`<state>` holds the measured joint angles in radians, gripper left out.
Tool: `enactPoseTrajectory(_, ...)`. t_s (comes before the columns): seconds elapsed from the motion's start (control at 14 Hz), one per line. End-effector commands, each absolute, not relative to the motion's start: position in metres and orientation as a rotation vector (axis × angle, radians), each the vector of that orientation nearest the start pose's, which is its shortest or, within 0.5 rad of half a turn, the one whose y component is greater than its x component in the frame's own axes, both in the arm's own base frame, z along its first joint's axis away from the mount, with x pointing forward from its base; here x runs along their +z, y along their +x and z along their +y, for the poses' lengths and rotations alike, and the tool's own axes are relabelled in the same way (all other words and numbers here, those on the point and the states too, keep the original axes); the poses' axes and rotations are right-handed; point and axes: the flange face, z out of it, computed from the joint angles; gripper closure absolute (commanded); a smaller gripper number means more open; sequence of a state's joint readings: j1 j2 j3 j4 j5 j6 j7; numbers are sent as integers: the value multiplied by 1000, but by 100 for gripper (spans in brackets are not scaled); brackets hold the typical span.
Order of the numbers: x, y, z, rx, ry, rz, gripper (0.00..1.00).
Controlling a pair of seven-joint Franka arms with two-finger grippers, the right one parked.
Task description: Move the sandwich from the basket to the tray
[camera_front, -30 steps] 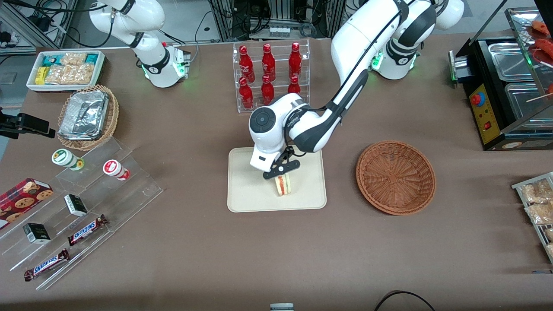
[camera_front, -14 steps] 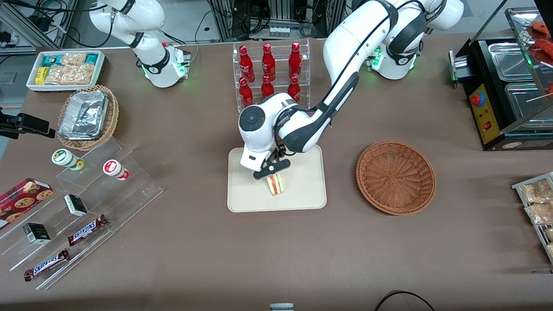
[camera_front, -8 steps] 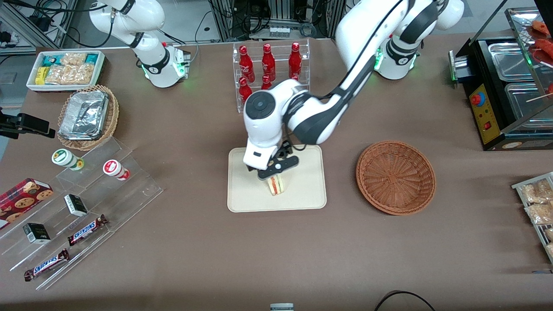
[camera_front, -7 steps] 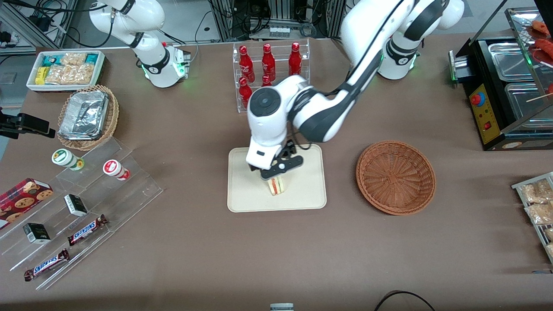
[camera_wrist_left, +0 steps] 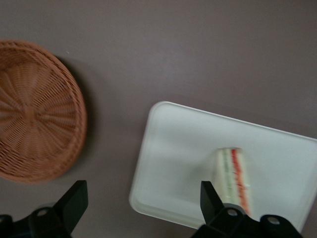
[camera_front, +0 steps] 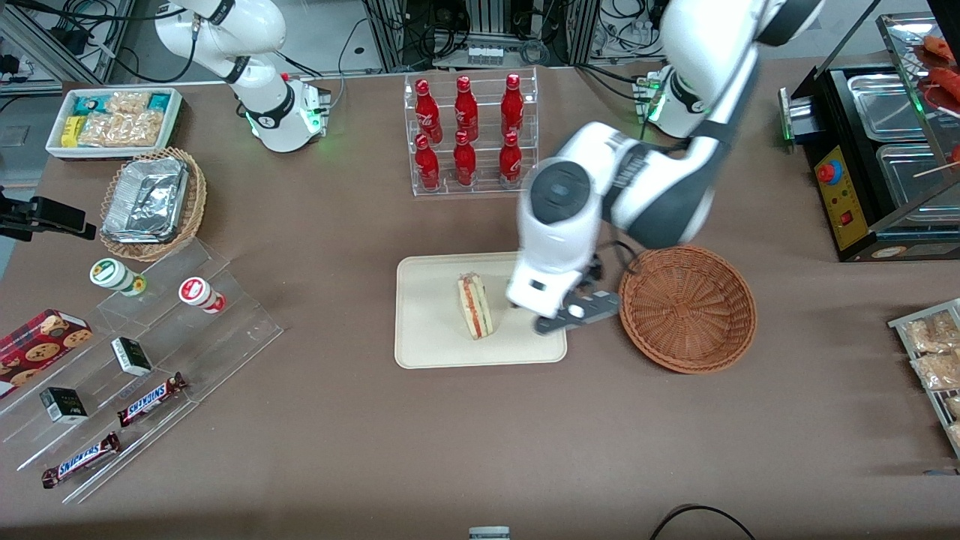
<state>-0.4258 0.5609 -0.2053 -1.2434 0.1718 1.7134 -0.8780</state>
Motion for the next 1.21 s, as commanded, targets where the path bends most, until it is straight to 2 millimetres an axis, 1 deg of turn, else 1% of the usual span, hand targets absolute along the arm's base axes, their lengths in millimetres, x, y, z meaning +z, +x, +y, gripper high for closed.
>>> enactPoseTrajectory(0.0,450,605,-319,81,-3028,-248,0)
enactPoseTrajectory(0.07,453,608,-301,99,-3034,-195,0)
enactPoseTrajectory(0.21,460,613,-252,128,-3043,-112,0)
enactPoseTrajectory(0.36,479,615,-213,144,-3090,-23,0)
enactPoseTrajectory(0.43,488,618,-187,159,-3091,11,0)
enactPoseTrajectory(0.5,494,618,-168,187,-3089,47,0)
enactPoseTrajectory(0.71,521,610,-134,212,-3104,173,0)
enactPoseTrajectory(0.79,530,606,-129,205,-3101,226,0)
enactPoseTrajectory(0.86,540,603,-116,216,-3100,237,0)
enactPoseTrajectory(1.0,557,591,-100,244,-3124,251,0)
enactPoseTrajectory(1.07,566,586,-88,237,-3125,290,0)
enactPoseTrajectory(1.14,575,575,-81,245,-3117,369,0)
